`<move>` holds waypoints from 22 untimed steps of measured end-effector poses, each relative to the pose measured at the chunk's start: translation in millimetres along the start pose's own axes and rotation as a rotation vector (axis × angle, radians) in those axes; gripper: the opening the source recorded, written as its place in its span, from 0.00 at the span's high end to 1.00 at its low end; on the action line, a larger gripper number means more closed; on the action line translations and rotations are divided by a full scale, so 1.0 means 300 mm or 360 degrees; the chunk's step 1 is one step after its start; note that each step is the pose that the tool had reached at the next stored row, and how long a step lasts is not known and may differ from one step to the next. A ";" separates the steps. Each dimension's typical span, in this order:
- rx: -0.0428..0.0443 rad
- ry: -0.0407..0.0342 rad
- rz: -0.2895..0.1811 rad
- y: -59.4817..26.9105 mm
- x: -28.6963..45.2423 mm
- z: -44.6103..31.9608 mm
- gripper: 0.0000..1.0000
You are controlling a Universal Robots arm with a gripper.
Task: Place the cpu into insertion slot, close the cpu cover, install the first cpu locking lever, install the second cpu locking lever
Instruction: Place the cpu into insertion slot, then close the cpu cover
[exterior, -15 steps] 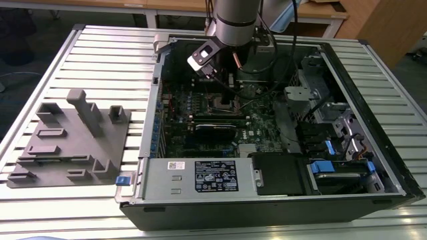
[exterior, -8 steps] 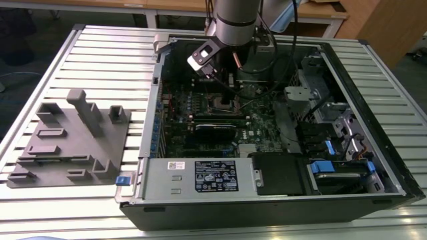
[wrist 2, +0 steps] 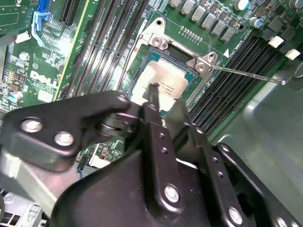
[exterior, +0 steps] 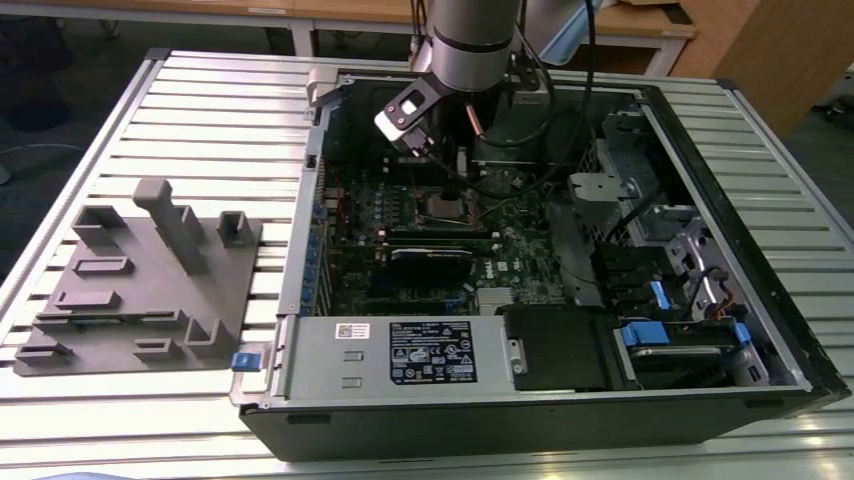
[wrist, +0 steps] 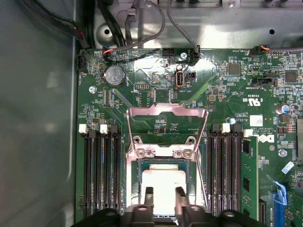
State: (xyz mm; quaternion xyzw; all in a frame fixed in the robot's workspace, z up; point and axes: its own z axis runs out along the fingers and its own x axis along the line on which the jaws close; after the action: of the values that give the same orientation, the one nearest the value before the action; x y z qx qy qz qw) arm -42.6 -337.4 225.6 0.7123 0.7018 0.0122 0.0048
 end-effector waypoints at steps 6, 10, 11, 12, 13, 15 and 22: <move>0.0000 0.0000 0.0000 0.000 0.000 -0.001 0.89; 0.0000 0.0000 0.0000 0.000 0.000 -0.002 0.89; 0.0000 0.0000 0.0000 0.000 0.000 -0.002 0.89; 0.0000 0.0000 0.0000 0.000 0.000 -0.003 0.89; 0.0000 0.0000 0.0000 0.000 0.000 -0.003 0.89; 0.0000 0.0000 0.0000 0.000 0.000 0.000 0.89; 0.0000 0.0000 0.0000 0.000 0.000 0.012 0.89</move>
State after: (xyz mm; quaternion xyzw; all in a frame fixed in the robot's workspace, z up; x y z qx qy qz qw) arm -42.6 -337.4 221.9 0.7123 0.7018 0.0122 0.0048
